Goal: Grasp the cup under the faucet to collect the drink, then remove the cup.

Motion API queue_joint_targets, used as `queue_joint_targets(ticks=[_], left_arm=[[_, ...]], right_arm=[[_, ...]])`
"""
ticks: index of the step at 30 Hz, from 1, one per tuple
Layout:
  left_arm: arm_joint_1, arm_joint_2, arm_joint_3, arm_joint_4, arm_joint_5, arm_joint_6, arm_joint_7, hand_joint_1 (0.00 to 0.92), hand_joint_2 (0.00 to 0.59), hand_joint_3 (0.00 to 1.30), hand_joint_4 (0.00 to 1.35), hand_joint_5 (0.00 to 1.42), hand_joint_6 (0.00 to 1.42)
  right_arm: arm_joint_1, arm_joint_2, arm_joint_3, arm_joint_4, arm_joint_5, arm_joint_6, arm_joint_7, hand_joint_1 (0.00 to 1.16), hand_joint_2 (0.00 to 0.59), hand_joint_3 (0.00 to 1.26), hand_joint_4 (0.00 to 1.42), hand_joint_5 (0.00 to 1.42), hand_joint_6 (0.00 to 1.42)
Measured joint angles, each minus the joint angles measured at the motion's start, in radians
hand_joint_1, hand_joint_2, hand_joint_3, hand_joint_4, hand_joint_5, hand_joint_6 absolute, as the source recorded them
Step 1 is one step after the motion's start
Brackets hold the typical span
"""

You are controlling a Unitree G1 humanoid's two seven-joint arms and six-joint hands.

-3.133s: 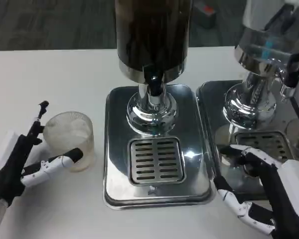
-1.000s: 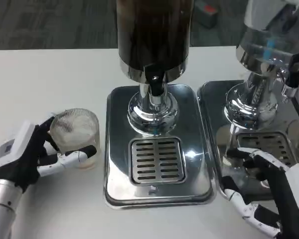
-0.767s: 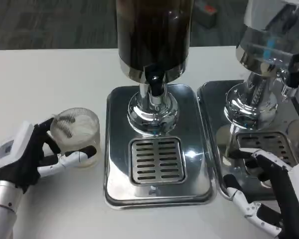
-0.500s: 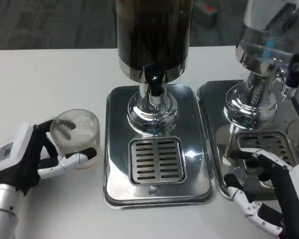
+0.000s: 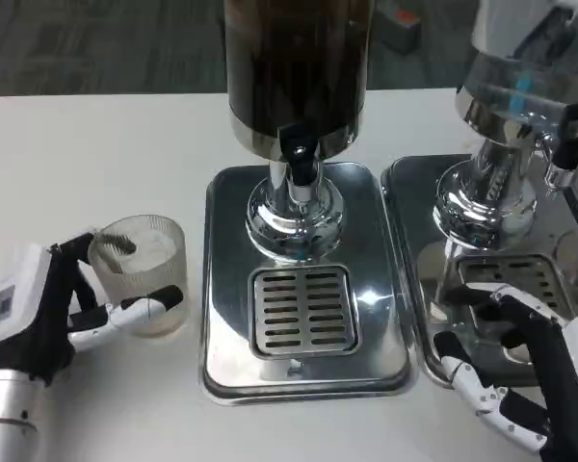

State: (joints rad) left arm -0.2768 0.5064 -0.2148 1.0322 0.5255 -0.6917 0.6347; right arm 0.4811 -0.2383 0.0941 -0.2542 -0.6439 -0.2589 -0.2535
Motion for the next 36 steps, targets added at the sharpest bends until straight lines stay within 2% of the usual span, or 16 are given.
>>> queue_joint_targets(ticks=[10,17,25,36], left_arm=[[0.035,0.0,0.005,-0.009,0.002,-0.033,0.069,0.454,0.035,0.71,0.87,1.07,1.42],[0.074,0.016,0.014,-0.097,0.03,-0.076,0.085,0.453,0.031,0.71,0.88,1.07,1.42],[0.089,0.019,0.023,-0.192,0.034,-0.081,0.07,0.455,0.028,0.72,0.88,1.07,1.42],[0.072,-0.015,-0.007,-0.218,0.073,-0.08,0.003,0.461,0.02,0.72,0.87,1.07,1.42]], right_arm=[[-0.005,0.001,0.001,0.011,0.003,-0.004,-0.005,0.45,0.367,0.43,0.36,0.39,0.54],[-0.003,0.006,0.002,0.011,0.004,-0.007,-0.01,0.47,0.383,0.43,0.36,0.39,0.54],[-0.003,0.011,0.003,0.011,0.004,-0.009,-0.011,0.5,0.389,0.43,0.36,0.39,0.54],[0.013,0.03,0.008,0.011,0.001,-0.009,-0.025,0.51,0.403,0.42,0.35,0.39,0.54]])
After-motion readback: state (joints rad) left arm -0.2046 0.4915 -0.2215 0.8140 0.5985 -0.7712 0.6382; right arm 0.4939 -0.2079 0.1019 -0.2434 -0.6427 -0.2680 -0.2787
